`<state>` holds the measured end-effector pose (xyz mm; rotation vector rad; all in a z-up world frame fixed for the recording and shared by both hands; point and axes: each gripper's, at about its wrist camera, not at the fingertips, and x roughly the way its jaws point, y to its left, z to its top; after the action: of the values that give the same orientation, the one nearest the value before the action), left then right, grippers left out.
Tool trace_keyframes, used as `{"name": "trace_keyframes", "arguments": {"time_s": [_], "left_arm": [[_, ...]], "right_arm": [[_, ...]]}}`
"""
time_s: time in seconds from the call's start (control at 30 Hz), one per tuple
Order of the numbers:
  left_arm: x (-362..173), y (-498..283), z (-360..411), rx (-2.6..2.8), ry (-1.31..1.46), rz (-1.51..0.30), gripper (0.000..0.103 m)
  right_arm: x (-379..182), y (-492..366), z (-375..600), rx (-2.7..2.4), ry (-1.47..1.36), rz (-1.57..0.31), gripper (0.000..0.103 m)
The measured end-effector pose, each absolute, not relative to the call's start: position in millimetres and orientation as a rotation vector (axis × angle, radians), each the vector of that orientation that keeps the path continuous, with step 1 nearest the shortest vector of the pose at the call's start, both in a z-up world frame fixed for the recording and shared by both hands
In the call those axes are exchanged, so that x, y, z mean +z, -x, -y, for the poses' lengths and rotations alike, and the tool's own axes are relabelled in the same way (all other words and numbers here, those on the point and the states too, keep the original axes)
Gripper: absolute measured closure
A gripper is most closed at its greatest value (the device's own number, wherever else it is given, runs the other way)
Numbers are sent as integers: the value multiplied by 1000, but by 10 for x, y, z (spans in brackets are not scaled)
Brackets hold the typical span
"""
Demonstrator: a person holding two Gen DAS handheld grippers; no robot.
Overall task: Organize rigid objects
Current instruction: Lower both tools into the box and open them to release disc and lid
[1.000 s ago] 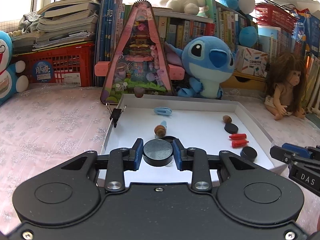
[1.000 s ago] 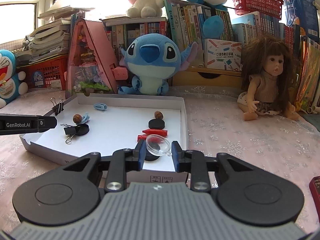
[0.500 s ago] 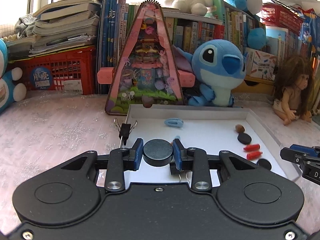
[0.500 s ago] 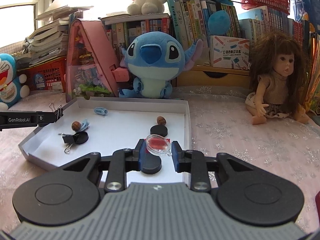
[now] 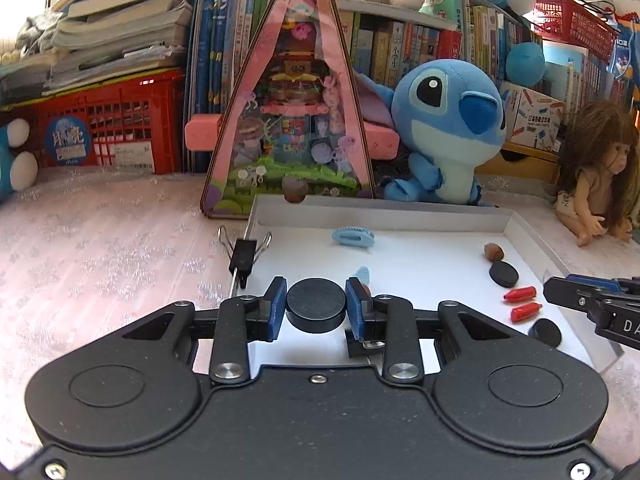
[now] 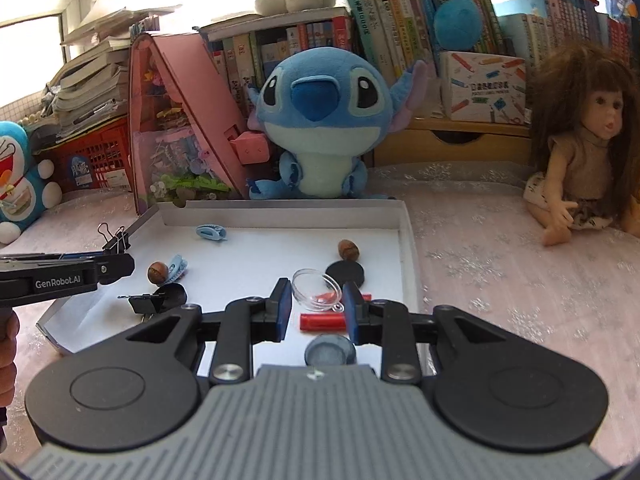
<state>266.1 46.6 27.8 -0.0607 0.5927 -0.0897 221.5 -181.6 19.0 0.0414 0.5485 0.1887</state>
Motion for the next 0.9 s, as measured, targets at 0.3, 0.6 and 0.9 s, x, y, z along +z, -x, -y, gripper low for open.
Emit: {"name": "trace_keyframes", "arguments": {"time_s": [0.3,0.6,0.9], "left_arm": [[180,-2836,-381,-95,58,-586,73],[33,-2913,-356,-82,48,-608,73],[6,-2904,-332,-79,23,-592,73]], "right_arm": [[92,-2442,1600,218,-9,-547,70],[-47,-2534,1510,245,-14,-562,70],[-126,-2560,1478,240,0,-574,70]]}}
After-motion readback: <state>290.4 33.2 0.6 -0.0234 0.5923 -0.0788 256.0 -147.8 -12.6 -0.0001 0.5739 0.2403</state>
